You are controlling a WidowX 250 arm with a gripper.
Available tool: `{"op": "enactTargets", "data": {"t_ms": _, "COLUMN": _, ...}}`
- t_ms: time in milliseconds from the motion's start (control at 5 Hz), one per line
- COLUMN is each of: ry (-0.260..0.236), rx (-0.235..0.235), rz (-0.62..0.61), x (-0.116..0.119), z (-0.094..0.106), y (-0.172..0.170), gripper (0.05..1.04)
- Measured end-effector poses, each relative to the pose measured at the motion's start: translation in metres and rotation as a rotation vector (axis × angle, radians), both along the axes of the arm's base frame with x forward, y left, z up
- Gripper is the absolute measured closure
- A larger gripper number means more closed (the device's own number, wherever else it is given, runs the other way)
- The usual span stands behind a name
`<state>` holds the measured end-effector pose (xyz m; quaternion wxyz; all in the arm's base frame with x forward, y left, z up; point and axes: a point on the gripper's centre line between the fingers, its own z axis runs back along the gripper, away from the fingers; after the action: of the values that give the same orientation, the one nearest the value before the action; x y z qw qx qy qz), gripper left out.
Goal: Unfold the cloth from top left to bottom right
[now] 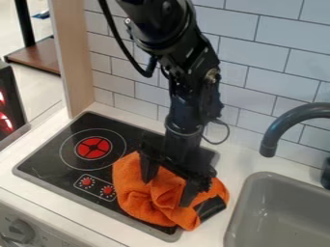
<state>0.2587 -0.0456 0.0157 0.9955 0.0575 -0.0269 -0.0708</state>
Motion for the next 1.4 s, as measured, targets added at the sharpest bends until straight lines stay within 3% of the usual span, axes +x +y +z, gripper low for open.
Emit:
{"op": "enactTargets", "data": {"t_ms": 400, "ry": 0.019, "rx": 0.071, "rz": 0.041, "x": 0.003, "z": -0.011, "y": 0.007, "gripper": 0.748}}
{"op": "enactTargets", "data": {"t_ms": 600, "ry": 0.022, "rx": 0.088, "rz": 0.063, "x": 0.002, "z": -0.014, "y": 0.009, "gripper": 0.943}}
{"op": "enactTargets", "data": {"t_ms": 800, "ry": 0.031, "rx": 0.093, "rz": 0.062, "x": 0.000, "z": -0.013, "y": 0.010, "gripper": 1.029}}
{"op": "enactTargets", "data": {"t_ms": 1000, "ry": 0.012, "rx": 0.084, "rz": 0.054, "x": 0.000, "z": 0.003, "y": 0.011, "gripper": 1.034}}
{"op": "enactTargets", "data": {"t_ms": 1200, "ry": -0.045, "rx": 0.053, "rz": 0.071, "x": 0.003, "z": 0.032, "y": 0.024, "gripper": 1.034}}
{"op": "enactTargets", "data": {"t_ms": 1400, "ry": -0.050, "rx": 0.046, "rz": 0.157, "x": 0.003, "z": 0.043, "y": 0.057, "gripper": 1.034}}
